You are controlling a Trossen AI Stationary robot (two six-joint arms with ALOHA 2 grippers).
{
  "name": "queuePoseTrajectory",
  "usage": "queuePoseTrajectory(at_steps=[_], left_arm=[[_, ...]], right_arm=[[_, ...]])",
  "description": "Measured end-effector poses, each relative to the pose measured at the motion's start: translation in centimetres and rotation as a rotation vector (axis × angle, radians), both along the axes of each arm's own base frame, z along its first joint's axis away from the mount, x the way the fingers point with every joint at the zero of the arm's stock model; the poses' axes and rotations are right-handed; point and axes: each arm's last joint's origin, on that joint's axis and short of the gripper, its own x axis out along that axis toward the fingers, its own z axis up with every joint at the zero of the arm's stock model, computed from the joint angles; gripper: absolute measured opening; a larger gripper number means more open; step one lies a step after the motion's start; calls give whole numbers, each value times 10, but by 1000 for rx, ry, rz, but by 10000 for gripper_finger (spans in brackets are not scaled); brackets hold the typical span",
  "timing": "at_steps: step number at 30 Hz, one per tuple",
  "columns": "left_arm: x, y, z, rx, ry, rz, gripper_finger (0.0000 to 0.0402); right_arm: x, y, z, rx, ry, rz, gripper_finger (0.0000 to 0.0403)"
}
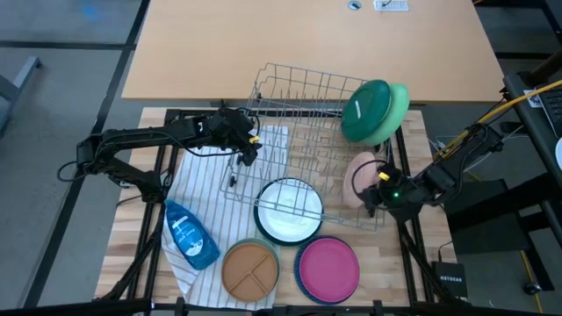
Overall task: Sort dishes
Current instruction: Put the light orange plate in the dish rack, then put the brown plate in the dish rack
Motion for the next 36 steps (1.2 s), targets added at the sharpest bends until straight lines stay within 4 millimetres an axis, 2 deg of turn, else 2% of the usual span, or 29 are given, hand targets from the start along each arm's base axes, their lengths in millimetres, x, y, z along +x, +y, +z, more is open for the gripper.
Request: queuePoseTrajectory(at_steps=[22, 30, 36], left_arm=[[0, 0, 0, 6, 3, -6, 139], [1, -2, 0, 65, 28, -66, 139], [5, -14, 0, 123, 45, -158, 139]], right_arm=[[-28, -14, 16, 257, -23, 129, 145], [-30, -15, 34, 239, -222, 336, 145], [-23, -10, 48, 140, -397, 476, 145]])
